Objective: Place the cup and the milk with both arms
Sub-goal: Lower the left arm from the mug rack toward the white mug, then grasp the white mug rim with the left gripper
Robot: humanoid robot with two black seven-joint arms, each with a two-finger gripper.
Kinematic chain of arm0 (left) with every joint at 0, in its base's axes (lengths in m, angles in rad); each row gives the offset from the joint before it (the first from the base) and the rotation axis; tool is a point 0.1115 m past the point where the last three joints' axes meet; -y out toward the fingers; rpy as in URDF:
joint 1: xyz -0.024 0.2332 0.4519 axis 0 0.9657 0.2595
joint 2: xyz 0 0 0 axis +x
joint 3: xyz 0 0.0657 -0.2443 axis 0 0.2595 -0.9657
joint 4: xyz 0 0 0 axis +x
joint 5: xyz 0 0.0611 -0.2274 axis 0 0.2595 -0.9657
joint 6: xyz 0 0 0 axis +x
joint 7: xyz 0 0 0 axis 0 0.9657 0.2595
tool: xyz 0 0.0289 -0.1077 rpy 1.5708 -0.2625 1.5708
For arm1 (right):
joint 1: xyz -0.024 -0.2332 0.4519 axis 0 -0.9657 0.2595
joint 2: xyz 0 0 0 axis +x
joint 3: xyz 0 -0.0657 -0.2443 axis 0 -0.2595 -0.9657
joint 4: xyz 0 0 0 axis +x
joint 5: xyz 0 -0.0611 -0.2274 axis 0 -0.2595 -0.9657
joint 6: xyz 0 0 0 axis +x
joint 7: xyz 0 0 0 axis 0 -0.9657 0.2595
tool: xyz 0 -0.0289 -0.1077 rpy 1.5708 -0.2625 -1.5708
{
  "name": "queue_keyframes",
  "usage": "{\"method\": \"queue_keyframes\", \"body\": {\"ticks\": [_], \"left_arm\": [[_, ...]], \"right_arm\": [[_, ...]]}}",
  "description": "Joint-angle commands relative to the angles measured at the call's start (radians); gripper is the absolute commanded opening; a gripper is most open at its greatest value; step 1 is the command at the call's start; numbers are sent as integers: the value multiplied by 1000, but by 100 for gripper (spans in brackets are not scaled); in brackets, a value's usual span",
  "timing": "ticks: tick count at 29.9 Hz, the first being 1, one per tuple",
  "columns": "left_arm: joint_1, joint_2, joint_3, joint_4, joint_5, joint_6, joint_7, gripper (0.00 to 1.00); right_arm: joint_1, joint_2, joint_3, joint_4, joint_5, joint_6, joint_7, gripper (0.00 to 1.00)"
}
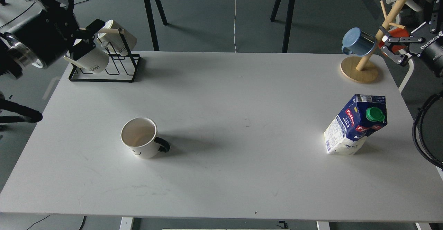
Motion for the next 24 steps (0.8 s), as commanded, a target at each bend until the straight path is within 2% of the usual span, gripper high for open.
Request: {"method": "queue_keyframes", "body": {"ticks": [1, 7, 11, 18, 24], "left_arm": [[53, 84, 15, -54, 62, -7, -1, 100], [101, 254, 81, -127, 250, -90, -3, 100], [101, 303, 100, -129, 408, -105, -9, 100], [103, 311, 241, -129, 773, -101, -14, 100], [104, 227, 289, -129, 1004, -84, -3, 100]], "right_arm": [[0, 1, -2, -1, -1, -2, 1, 98], [0, 1, -2, -6, -3, -2, -1, 98], [0, 1, -2, -6, -3, -2, 1, 98], [0, 7, -3, -12, -12, -7, 1, 98], [0, 23, -3, -12, -53, -11, 4, 98]]}}
